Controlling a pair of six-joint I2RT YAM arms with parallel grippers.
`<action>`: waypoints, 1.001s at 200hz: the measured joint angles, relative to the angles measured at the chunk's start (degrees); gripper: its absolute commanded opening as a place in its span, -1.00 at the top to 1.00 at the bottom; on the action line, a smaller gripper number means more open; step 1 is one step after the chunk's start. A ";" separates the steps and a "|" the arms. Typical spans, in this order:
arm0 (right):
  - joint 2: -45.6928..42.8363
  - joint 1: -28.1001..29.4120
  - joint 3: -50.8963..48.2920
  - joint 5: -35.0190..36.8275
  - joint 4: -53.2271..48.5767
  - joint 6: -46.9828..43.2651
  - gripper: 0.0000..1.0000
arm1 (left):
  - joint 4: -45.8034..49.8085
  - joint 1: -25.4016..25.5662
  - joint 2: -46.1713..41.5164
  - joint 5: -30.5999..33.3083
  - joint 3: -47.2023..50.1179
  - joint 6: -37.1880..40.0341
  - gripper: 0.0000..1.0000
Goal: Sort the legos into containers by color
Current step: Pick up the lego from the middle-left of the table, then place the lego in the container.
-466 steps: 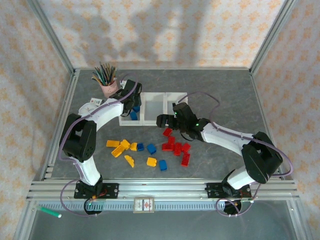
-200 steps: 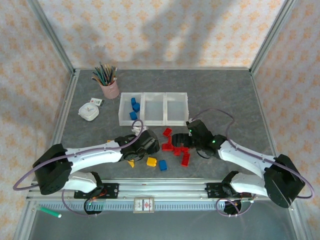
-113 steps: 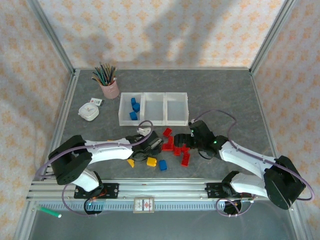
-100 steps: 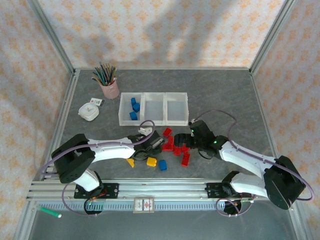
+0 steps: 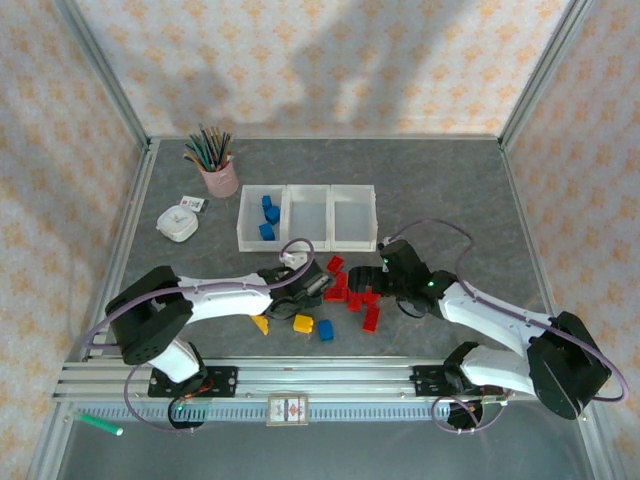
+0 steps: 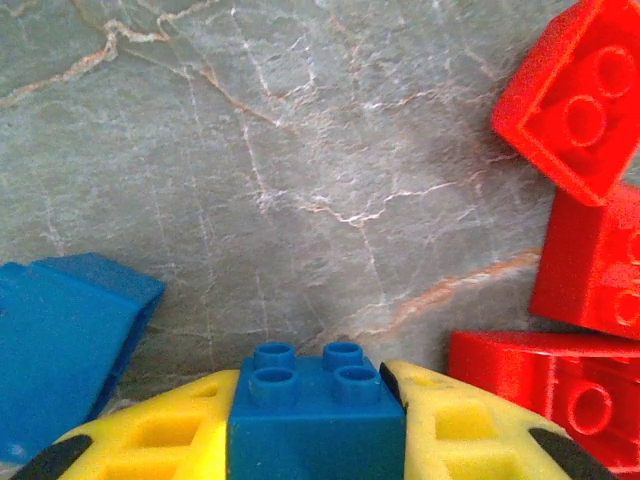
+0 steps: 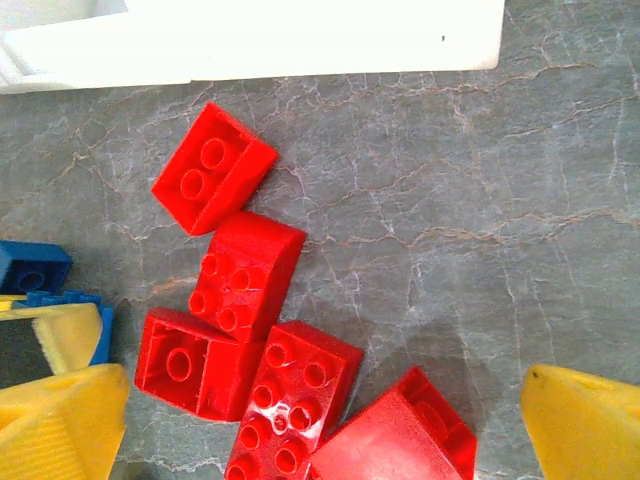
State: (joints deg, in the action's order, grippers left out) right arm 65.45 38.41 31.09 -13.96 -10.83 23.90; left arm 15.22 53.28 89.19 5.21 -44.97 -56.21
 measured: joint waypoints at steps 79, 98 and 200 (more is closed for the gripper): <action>2.43 0.00 8.17 -4.59 1.66 0.09 -0.99 | 6.16 -4.85 -12.83 6.75 -4.72 5.79 0.42; 5.33 0.00 10.34 -5.31 3.85 0.52 -0.99 | 6.54 -10.43 -14.08 8.66 -5.95 8.98 0.42; 13.97 0.00 14.16 -5.14 9.25 2.03 -0.99 | 3.37 -30.47 6.97 10.78 -19.28 25.42 0.39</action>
State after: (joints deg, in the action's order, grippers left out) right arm 79.42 38.41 45.25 -19.09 -1.58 25.93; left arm 18.59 22.81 96.16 15.99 -64.25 -30.79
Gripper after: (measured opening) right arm 0.997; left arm 0.332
